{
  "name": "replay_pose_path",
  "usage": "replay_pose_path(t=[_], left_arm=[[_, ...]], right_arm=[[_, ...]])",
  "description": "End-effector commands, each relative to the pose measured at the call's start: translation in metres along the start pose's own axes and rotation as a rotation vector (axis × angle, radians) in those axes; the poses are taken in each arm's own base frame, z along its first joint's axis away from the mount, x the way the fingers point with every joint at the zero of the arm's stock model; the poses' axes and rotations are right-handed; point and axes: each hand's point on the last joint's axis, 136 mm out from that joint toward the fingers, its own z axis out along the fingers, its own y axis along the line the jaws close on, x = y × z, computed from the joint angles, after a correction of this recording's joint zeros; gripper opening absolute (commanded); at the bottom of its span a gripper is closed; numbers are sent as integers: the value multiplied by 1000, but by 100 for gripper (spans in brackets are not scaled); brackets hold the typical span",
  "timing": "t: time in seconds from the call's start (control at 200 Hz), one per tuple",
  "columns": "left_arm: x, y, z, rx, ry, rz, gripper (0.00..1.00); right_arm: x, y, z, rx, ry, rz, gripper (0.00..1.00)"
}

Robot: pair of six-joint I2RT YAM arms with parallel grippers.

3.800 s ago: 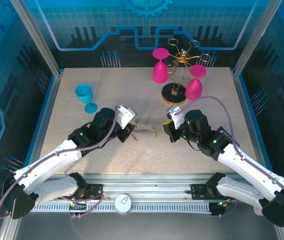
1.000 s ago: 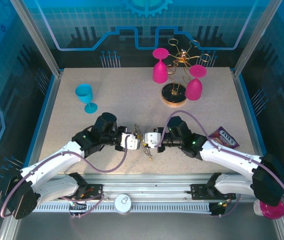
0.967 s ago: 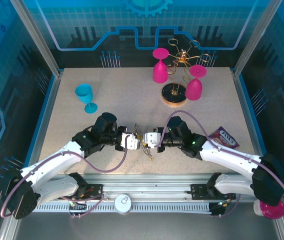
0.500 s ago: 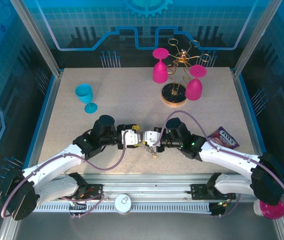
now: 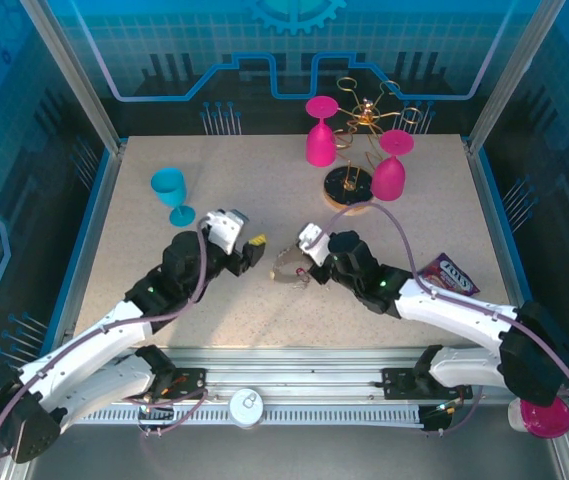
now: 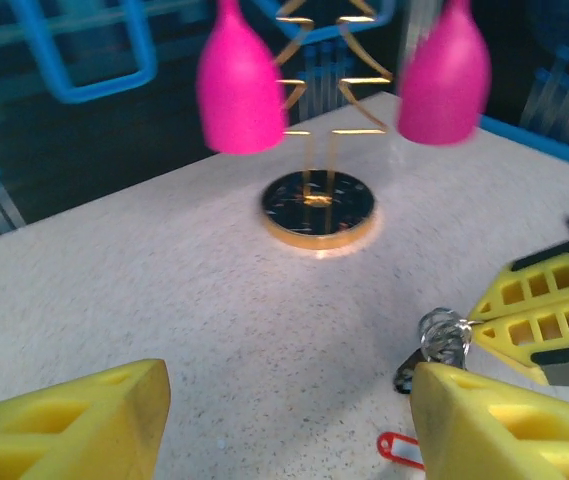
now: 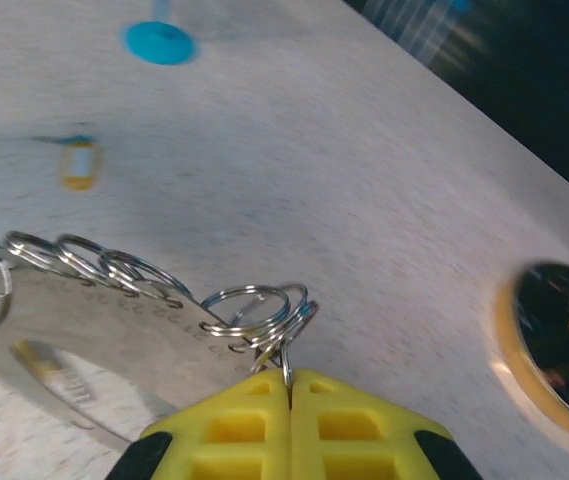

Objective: Put the keys on the keyring

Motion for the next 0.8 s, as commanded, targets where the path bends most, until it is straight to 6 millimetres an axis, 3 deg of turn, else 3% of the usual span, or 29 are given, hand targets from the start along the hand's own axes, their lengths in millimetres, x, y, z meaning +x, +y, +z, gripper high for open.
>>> replay_pose_path(t=[0.0,0.07,0.175,0.27,0.46,0.47,0.66,0.796], left_arm=[[-18,30,-12,-184,15,-307,61],[-23,31,-13,-199,37,-408,58],[-16,25,-12,-197,104,-601,53],[6,12,-8,-182,213,-768,47],[62,-14,-3,-163,410,-1068,38],[65,-15,-3,-164,416,-1081,38],[86,-39,-11,-186,458,-1151,35],[98,-54,-15,-193,486,-1203,33]], right_arm=[[-15,-58,-11,347,77,246,0],[-15,-65,-11,419,119,268,0],[-24,-46,-2,399,101,243,0],[-24,-17,10,313,85,235,0],[-7,27,28,173,54,277,0],[1,29,29,166,65,273,0],[23,67,35,-15,59,334,0],[21,102,30,-223,-36,331,0]])
